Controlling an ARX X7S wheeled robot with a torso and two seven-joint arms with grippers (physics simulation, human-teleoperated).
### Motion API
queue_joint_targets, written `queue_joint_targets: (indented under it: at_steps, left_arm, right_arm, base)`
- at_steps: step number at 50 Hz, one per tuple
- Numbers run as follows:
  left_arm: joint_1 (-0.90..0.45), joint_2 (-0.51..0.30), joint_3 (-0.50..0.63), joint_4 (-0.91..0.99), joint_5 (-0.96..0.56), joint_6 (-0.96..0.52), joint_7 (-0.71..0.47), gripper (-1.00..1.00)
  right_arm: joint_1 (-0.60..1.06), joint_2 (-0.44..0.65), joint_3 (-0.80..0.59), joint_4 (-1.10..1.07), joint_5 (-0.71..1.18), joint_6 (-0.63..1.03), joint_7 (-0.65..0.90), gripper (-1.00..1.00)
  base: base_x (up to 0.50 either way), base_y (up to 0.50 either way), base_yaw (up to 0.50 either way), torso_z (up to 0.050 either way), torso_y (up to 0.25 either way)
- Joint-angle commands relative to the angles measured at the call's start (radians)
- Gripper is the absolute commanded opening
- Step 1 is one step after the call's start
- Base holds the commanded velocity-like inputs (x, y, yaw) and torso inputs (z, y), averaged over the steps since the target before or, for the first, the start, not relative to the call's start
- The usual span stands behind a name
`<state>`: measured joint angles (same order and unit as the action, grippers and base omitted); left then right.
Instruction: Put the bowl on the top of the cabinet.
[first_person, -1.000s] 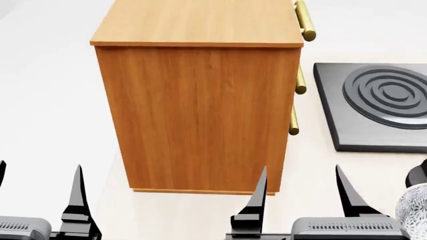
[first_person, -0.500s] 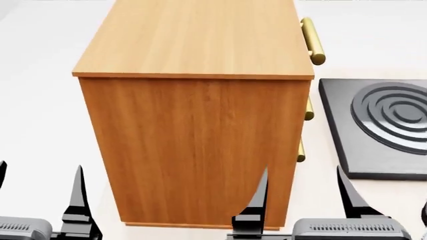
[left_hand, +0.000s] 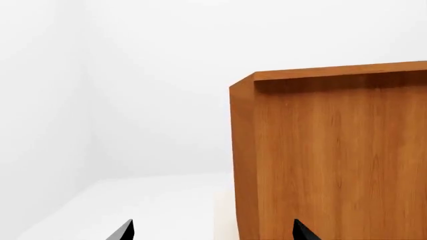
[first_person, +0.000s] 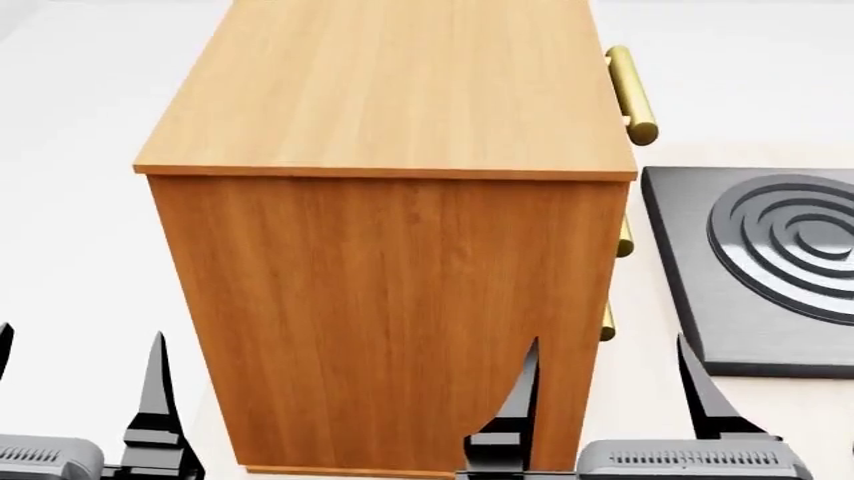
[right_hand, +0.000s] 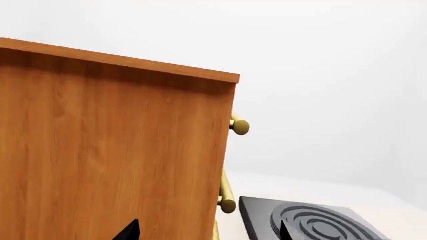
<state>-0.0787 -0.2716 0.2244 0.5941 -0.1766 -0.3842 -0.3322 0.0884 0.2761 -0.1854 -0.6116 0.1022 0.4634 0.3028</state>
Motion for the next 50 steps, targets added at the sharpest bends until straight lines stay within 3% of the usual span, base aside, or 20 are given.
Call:
queue_joint_targets:
  at_steps: [1, 6, 18, 21, 23, 25, 27, 32, 36, 38, 40, 43, 50]
  left_arm:
    - [-0.001, -0.004, 0.003, 0.0, -0.004, 0.0, -0.005, 1.0]
    - [-0.002, -0.006, 0.003, -0.005, -0.006, 0.004, -0.006, 1.0]
    - [-0.009, -0.007, 0.003, -0.013, -0.014, 0.008, -0.009, 1.0]
    - [-0.009, -0.008, 0.004, -0.008, -0.016, 0.004, -0.012, 1.0]
    - [-0.013, -0.008, 0.01, -0.008, -0.012, 0.001, -0.014, 1.0]
    - [-0.017, -0.008, 0.012, -0.005, -0.012, -0.005, -0.015, 1.0]
    - [-0.019, -0.006, 0.018, -0.01, -0.008, 0.0, -0.016, 1.0]
    - [-0.019, -0.007, 0.018, -0.019, -0.011, 0.005, -0.017, 1.0]
    - [-0.019, -0.01, 0.02, -0.013, -0.009, 0.005, -0.02, 1.0]
    - [-0.019, -0.01, 0.02, -0.013, -0.01, 0.005, -0.021, 1.0]
    - [-0.016, -0.013, 0.018, 0.004, -0.013, -0.005, -0.024, 1.0]
    - [-0.018, -0.015, 0.021, 0.008, -0.011, -0.009, -0.027, 1.0]
    - [-0.023, -0.014, 0.03, -0.006, -0.006, -0.006, -0.031, 1.0]
  right_arm:
    - [0.001, 0.038, -0.083, -0.019, -0.109, 0.063, 0.032, 1.0]
    - [0.005, 0.059, -0.087, -0.07, -0.119, 0.137, 0.024, 1.0]
    - [0.063, 0.124, 0.071, -0.412, -0.049, 0.597, -0.06, 1.0]
    - [0.07, 0.178, 0.103, -0.435, 0.015, 0.645, -0.037, 1.0]
    - [0.096, 0.398, 0.152, -0.435, 0.315, 0.62, 0.239, 1.0]
    - [0.131, 0.56, 0.112, -0.435, 0.615, 0.548, 0.52, 1.0]
    - [0.14, 0.66, 0.084, -0.434, 0.87, 0.52, 0.605, 1.0]
    - [0.086, 0.81, 0.062, -0.432, 0.953, 0.396, 0.699, 1.0]
    - [0.051, 1.017, -0.093, -0.435, 0.976, 0.22, 0.841, 1.0]
    - [0.071, 1.048, -0.146, -0.435, 0.975, 0.179, 0.862, 1.0]
    - [-0.011, 1.193, -0.25, -0.435, 0.933, -0.01, 0.932, 1.0]
    - [-0.07, 1.292, -0.337, -0.435, 0.908, -0.127, 0.994, 1.0]
    - [-0.108, 1.294, -0.374, -0.435, 0.908, -0.109, 1.027, 1.0]
  base:
    - [0.0, 0.0, 0.0, 0.0, 0.0]
    - [0.0, 0.0, 0.0, 0.0, 0.0]
    - [0.0, 0.0, 0.0, 0.0, 0.0]
    - [0.0, 0.0, 0.0, 0.0, 0.0]
    - [0.0, 0.0, 0.0, 0.0, 0.0]
    - [0.0, 0.0, 0.0, 0.0, 0.0]
    - [0.0, 0.0, 0.0, 0.0, 0.0]
    - [0.0, 0.0, 0.0, 0.0, 0.0]
    - [0.0, 0.0, 0.0, 0.0, 0.0]
    - [0.0, 0.0, 0.0, 0.0, 0.0]
    - [0.0, 0.0, 0.0, 0.0, 0.0]
    - [0.0, 0.0, 0.0, 0.0, 0.0]
    - [0.0, 0.0, 0.0, 0.0, 0.0]
